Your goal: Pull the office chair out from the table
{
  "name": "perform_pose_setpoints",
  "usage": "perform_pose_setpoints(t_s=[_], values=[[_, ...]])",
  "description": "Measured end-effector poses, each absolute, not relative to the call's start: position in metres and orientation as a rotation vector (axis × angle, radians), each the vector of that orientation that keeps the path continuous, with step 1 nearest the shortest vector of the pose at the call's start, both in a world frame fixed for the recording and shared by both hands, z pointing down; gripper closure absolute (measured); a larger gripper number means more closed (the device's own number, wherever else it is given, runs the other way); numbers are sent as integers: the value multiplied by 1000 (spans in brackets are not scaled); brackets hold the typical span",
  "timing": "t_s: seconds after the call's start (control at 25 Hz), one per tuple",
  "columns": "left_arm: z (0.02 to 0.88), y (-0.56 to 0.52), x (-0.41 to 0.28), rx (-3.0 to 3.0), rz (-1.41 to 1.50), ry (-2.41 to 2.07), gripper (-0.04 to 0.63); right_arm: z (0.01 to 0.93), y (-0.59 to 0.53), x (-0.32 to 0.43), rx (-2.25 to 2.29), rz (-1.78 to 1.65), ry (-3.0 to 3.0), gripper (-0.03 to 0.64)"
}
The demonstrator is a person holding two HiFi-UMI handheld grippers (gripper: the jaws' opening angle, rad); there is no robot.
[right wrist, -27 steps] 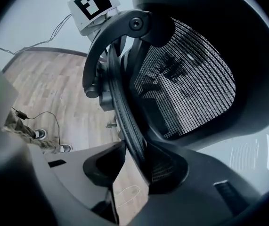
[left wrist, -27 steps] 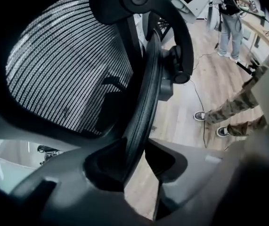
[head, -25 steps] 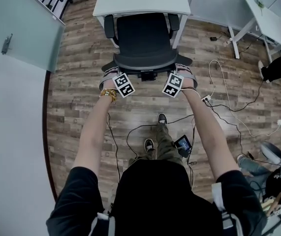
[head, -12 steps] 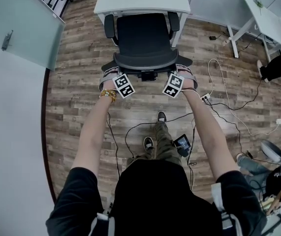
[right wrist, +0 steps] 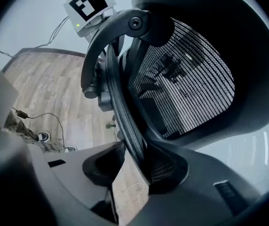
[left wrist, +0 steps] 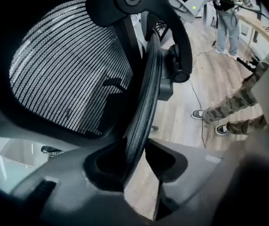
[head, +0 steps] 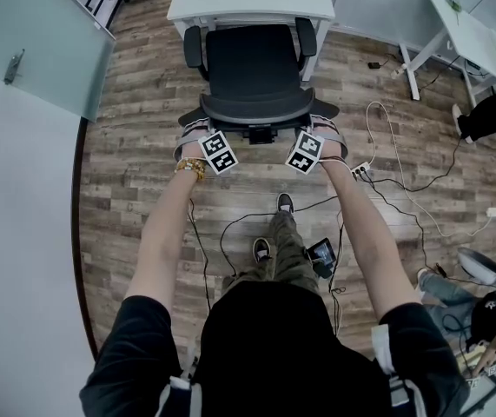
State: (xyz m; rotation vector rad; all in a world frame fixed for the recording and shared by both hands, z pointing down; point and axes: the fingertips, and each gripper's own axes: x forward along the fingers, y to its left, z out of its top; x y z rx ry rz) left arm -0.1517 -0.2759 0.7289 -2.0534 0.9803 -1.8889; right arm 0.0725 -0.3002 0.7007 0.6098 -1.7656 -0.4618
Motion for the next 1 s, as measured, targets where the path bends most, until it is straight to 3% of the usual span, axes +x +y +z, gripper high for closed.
perform_pose_setpoints(t_s=[1.0], values=[[730, -227, -162, -2022, -1871, 988, 443, 701, -248, 62, 660, -454, -1779, 485]])
